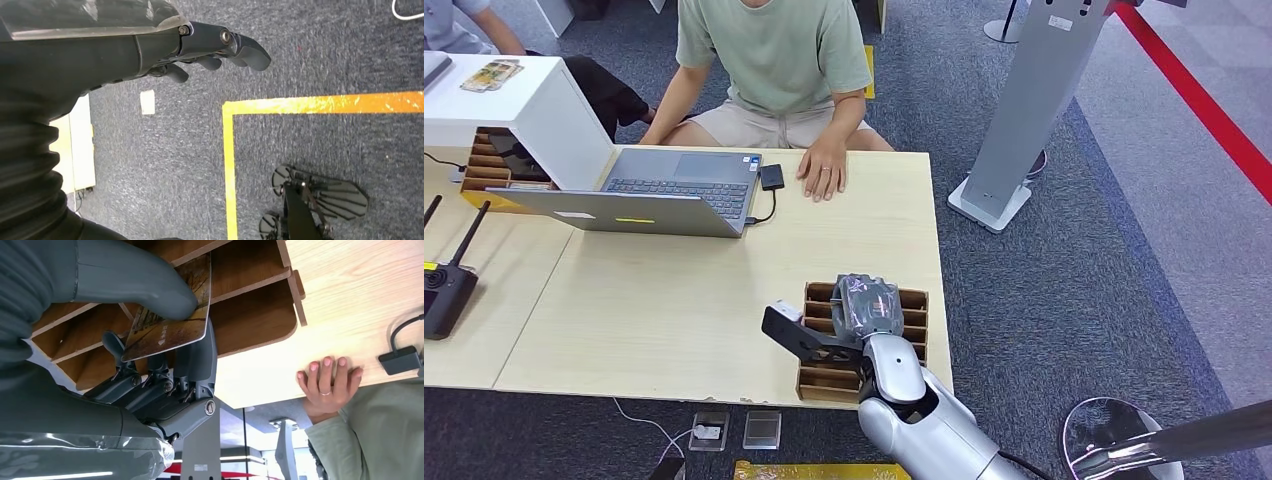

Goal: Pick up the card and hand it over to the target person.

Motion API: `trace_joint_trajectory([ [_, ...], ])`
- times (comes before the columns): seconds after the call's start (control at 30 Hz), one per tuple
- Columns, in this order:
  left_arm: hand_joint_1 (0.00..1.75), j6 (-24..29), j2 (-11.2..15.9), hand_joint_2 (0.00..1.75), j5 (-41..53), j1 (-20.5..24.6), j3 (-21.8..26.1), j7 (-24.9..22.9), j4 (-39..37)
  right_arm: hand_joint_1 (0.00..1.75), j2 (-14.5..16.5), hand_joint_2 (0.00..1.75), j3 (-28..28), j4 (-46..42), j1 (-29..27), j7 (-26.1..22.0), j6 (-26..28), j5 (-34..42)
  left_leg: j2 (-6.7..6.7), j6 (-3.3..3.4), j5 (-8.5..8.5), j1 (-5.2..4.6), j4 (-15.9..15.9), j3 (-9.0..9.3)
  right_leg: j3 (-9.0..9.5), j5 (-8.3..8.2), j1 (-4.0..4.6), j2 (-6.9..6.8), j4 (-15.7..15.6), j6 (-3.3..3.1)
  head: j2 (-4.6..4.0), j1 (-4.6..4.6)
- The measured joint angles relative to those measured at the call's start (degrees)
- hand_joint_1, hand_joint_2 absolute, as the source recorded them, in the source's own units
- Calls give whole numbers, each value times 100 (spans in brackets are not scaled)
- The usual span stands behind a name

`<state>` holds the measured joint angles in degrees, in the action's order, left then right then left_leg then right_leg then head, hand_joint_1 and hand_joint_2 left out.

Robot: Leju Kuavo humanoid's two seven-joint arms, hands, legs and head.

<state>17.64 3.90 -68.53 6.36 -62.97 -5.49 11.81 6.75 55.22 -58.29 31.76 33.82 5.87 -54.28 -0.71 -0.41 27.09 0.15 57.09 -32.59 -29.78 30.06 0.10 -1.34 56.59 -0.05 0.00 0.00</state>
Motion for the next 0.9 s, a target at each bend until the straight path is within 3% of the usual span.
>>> trace_joint_trajectory([
  [0.13, 0, -39, 9, 175, 8, 0, -14, 18, 1, 143, -155, 175, -70, -464, -62, -33, 56, 9, 5, 0, 0, 0, 2, -4, -2, 1, 0, -3, 2, 1, 0, 0],
  [0.43, 0, -18, -23, 175, -44, -3, 22, 52, -1, 143, -846, 175, -393, -2840, -430, -7, 201, 57, 15, 3, 4, 0, 14, -16, -10, 6, 0, -16, 9, 3, 0, 0],
  [0.63, 0, -60, -20, 175, -9, -1, -25, 65, 2, 143, -1049, 175, -507, -3462, -457, -75, 271, 292, 17, 3, 2, 0, 12, -15, -9, 5, -1, -15, 6, 4, 0, 0],
  [0.73, 0, -109, -8, 175, 92, 4, -136, 76, 2, 143, -842, 175, -494, -2697, -51, -278, 219, 580, 7, 2, 1, -2, 9, -12, -11, 2, -2, -5, 5, 3, 0, 0],
  [0.9, 0, -162, 6, 175, 283, 20, -335, 139, 18, 143, -27, 175, -511, 242, 1203, -1200, 426, 1291, -33, -1, -3, -4, 5, -3, -17, -12, -4, 37, 9, -1, 0, 0],
])
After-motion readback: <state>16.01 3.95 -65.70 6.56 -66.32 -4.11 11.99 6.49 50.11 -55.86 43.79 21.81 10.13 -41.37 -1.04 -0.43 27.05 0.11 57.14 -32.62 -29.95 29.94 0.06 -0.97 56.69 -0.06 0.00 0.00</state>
